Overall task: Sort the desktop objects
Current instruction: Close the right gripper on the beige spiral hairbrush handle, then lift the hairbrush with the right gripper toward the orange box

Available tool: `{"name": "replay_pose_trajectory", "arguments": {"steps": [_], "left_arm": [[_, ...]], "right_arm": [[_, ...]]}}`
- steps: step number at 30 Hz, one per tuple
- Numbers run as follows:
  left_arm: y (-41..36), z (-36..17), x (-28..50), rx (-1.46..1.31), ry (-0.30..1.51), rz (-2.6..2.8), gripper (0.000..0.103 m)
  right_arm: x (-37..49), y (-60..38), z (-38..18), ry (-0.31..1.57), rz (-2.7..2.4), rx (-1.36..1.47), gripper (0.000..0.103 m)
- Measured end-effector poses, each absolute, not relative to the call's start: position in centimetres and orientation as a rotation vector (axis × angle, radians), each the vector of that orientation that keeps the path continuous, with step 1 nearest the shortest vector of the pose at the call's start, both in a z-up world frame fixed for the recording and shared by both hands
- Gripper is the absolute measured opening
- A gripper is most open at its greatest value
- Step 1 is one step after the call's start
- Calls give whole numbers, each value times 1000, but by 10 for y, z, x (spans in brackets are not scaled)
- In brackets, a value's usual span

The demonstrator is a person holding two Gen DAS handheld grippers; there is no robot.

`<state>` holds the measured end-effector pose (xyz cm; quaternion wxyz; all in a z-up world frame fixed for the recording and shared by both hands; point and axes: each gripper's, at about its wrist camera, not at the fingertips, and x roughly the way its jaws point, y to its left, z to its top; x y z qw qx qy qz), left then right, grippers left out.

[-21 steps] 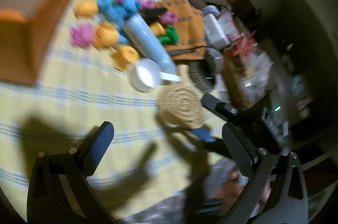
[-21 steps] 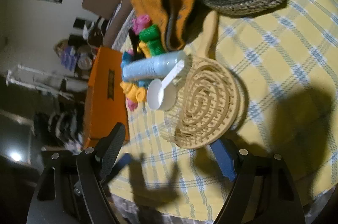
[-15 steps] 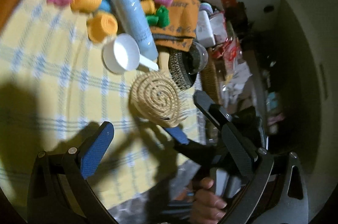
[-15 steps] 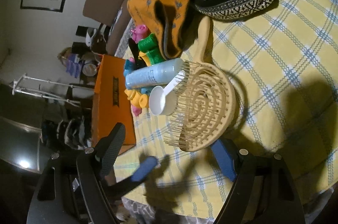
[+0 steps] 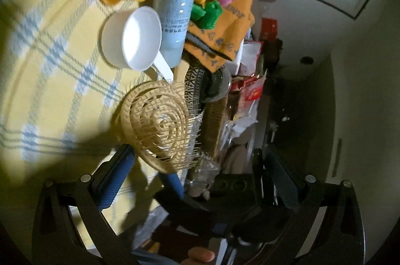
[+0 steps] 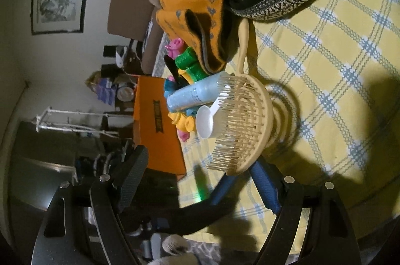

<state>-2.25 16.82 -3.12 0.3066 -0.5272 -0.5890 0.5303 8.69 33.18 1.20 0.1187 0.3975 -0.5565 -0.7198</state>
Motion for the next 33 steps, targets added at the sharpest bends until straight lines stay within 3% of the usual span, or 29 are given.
{"name": "replay_pose_trajectory", "arguments": {"steps": [5,8,13,14,15,16,17,18,22,33], "left_arm": [[174,-41,-27,-1393,-1645,1366,97],[176,-43,-30,-1407,-1650,1379,87],[179,-49,-34,-1448,-1632,1398,59],[180,-49,-33,-1458,-1617,1410,54],[182,-50,-34,-1476,-1596,1431,43],[180,-50,-34,-1500,-1575,1448,31],[182,-52,-35,-1513,-1567,1454,33],[179,-54,-35,-1513,-1571,1451,31],[181,-49,-38,-1513,-1548,1469,29],[159,-5,-23,-1445,-1407,1544,31]], "right_arm": [[85,331,11,-1630,-2100,1164,85],[87,334,10,-1653,-2099,1158,85],[93,352,5,-1720,-2141,1128,84],[92,354,4,-1718,-2157,1139,80],[92,355,4,-1712,-2169,1149,76],[90,354,1,-1703,-2179,1160,64],[90,354,0,-1697,-2185,1174,54],[89,354,-1,-1690,-2194,1192,50],[86,352,-10,-1677,-2200,1253,42],[92,343,12,-1583,-2227,1188,35]]}}
